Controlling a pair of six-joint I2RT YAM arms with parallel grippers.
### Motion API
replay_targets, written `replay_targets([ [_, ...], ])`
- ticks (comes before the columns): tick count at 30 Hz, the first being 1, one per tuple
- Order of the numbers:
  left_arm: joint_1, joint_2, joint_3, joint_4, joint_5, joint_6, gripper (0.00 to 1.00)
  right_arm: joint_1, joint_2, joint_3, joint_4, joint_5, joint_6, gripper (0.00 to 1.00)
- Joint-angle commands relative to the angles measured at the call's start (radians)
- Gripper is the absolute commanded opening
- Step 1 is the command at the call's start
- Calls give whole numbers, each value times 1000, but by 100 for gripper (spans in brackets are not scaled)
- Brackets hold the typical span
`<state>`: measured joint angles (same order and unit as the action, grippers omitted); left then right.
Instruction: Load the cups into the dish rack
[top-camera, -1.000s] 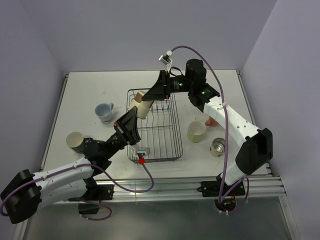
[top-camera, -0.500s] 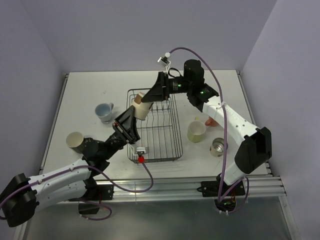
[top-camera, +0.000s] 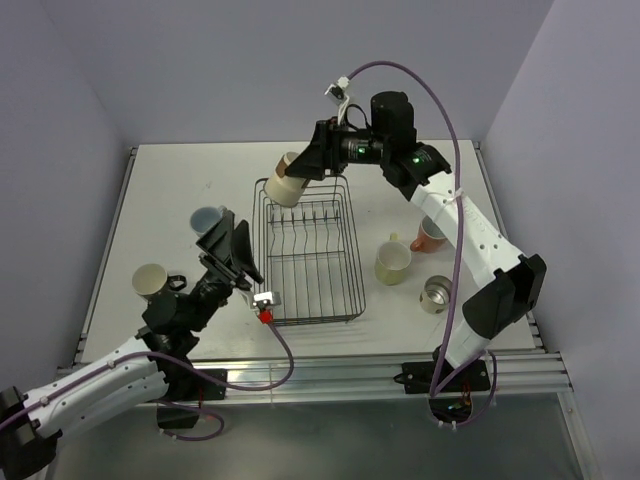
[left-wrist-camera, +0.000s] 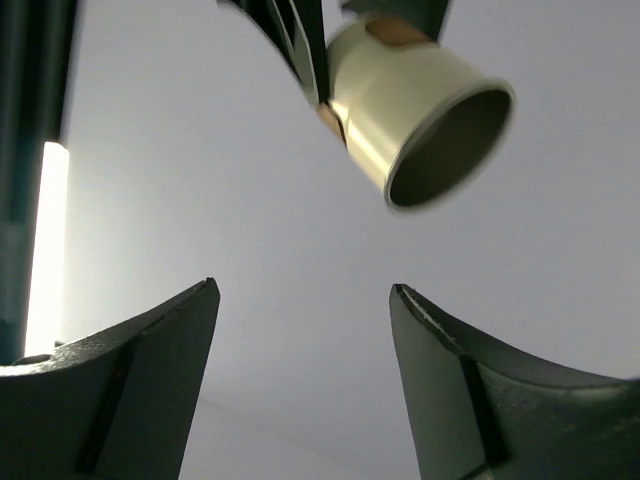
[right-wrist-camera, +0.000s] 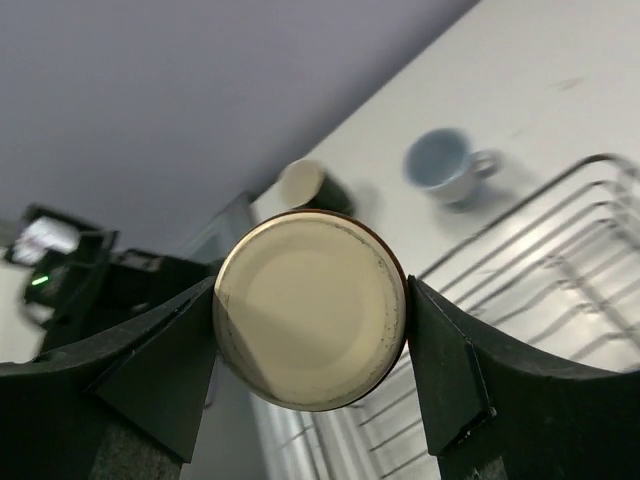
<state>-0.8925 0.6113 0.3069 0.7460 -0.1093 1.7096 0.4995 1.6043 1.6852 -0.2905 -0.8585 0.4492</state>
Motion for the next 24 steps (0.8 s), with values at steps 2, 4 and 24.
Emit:
replay_targets([
  [2,-2,-73,72,-264,-237,-189,79,-10,34,137,-216,251,-245,14],
  [4,0,-67,161,-376,-350,-365,81,-9,63,179,-260,332,-300,11],
  [24,648,200,836,-1304,80,-1912,95,47,233,173,-136,726,-342,0],
])
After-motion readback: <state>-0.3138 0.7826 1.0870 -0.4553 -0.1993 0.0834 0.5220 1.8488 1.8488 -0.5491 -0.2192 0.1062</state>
